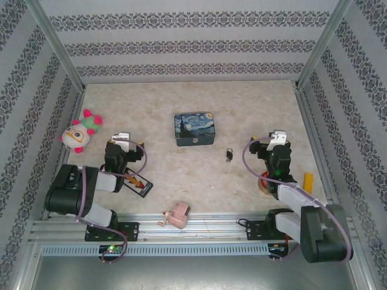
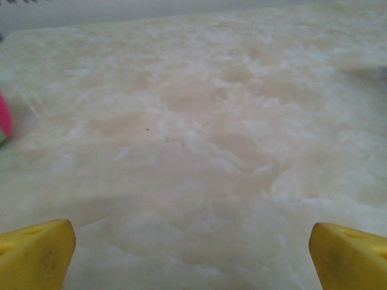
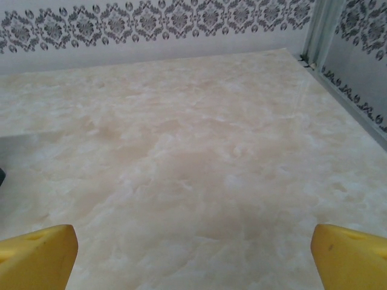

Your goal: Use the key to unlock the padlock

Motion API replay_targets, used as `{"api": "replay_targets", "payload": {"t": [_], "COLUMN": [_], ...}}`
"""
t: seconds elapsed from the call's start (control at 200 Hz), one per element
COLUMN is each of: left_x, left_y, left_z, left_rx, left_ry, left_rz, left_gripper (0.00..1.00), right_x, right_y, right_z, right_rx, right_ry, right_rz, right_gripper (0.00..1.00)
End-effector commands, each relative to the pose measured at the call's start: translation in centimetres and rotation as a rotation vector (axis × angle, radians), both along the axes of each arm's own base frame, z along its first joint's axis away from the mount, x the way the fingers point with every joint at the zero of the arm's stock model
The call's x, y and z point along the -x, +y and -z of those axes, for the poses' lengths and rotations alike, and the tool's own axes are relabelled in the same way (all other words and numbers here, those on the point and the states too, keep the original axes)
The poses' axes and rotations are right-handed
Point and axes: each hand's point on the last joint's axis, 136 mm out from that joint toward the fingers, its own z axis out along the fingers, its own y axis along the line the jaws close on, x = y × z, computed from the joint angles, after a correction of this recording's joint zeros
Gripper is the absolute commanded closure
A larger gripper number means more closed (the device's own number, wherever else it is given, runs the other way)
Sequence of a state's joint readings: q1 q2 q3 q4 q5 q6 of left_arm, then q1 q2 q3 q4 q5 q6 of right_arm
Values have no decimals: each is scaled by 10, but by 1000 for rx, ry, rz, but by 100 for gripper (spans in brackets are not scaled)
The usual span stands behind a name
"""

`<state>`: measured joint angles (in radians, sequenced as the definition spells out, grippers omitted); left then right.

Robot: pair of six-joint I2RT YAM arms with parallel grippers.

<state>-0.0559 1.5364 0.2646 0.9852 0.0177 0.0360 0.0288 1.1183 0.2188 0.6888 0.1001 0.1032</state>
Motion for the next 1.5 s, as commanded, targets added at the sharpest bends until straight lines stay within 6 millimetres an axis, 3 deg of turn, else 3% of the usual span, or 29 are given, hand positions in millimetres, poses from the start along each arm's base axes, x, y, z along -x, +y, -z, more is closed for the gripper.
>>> {"api": "replay_targets", "payload": {"t": [0.0,0.255,0.45,0.535,0.914,1.494], "left_x": [-21,-29,-29,-30,-29,-30], "left_y": [-4,4,5,13,17,15], "left_z": [-22,-18,-18,-18,-18,-18], "left_rx": [-9,105,106,103,100,98], "left_ry": [-101,-47,-43,-41,-45,-42], "left_rz": [50,89,84,39,11,22], "left_gripper": [1,1,1,1,1,1], "right_x": [-9,-29,-41,-51,-49,-50], "right_y": [6,14,7,3,33,28], "right_z": [-10,-6,16,17,22,23], "right_rx": [4,28,-14,-50,-23,-17], "right_ry": [-71,-77,-62,-50,-18,-9], "right_rz": [-49,-121,-124,-126,-293,-257], "right_gripper": [2,2,2,2,2,2]}}
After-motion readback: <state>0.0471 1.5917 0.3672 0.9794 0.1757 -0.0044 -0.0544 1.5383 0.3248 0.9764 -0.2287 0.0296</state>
